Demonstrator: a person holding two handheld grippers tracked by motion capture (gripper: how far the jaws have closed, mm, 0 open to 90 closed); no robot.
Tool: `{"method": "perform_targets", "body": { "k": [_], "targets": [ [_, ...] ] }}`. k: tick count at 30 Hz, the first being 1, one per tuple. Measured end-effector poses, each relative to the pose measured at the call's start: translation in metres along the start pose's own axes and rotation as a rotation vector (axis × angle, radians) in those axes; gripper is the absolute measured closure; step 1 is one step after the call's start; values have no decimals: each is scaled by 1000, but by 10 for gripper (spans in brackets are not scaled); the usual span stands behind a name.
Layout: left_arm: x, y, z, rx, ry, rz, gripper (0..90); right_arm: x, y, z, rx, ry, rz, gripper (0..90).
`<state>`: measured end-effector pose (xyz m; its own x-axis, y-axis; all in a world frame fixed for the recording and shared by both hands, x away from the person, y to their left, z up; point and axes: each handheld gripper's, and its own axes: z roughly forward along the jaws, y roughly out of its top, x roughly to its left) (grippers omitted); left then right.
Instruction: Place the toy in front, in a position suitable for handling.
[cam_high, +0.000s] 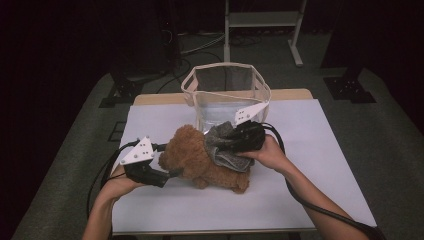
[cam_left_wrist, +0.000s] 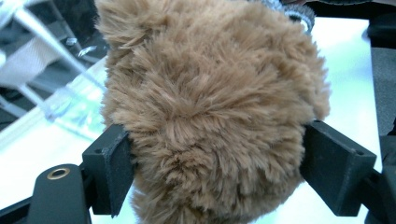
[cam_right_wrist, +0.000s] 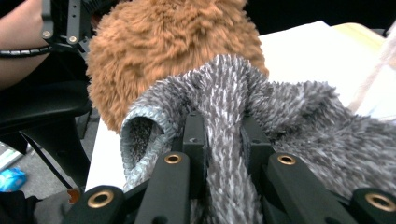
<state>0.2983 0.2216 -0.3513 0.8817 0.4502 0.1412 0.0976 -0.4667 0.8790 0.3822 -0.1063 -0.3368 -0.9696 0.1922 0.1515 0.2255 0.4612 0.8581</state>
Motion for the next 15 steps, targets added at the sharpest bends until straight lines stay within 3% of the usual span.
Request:
{"method": "perform_targets", "body": {
  "k": [4, 8, 12, 15],
  "targets": [
    [0, -9, -11, -21, 31, 13, 186, 0, -3, 10, 8, 9, 7, 758],
    [-2, -5, -21, -68, 36, 35, 187, 1, -6, 25, 50, 15, 5, 758],
    [-6, -5, -7, 4, 14, 76, 187, 2, -9, 35, 54, 27, 13, 758],
    [-3, -13, 2, 17, 18, 72, 183, 3, -10, 30, 62, 14, 2, 758]
  ]
}}
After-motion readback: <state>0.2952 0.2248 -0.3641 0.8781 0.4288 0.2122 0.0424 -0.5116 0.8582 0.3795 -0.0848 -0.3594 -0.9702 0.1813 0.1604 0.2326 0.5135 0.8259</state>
